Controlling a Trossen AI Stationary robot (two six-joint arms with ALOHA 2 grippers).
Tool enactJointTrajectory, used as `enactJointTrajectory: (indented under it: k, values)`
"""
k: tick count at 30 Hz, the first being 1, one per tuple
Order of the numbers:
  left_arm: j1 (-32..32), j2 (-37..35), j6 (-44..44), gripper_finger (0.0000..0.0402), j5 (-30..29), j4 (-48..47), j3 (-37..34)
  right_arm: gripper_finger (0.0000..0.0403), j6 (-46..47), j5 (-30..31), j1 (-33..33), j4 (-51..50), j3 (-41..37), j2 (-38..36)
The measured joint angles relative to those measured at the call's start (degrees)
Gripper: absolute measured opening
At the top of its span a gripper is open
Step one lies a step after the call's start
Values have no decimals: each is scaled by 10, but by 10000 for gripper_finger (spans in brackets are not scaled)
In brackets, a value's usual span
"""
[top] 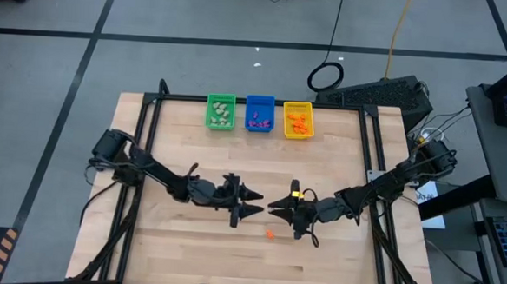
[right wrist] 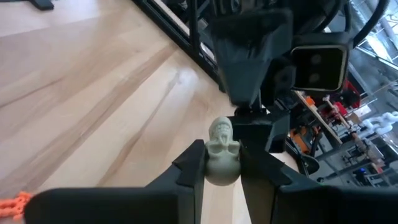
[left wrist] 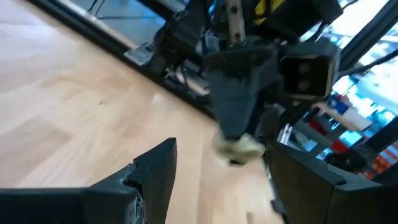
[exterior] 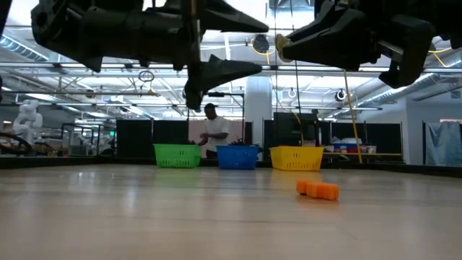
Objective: Sort Halloween decoration
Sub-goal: Put the gray skull toy into the green bin
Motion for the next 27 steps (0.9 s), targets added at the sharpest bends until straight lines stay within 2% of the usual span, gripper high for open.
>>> enactJointTrajectory:
  k: [5,12,17,23,27]
  values:
    - [-2,29,0,258,4,60,16,66,13,1,-1,-6,0,0]
    - [-2,53,-15,295,6,54,24,66,10,43,-1,-6,0,0]
    - [-2,60,-15,313,2,63,24,66,9,43,-2,-6,0,0]
    - [-2,60,-10,320,-39,73,25,66,9,44,-3,-6,0,0]
    - [1,66,-10,321,-42,54,44,66,9,43,-4,-6,0,0]
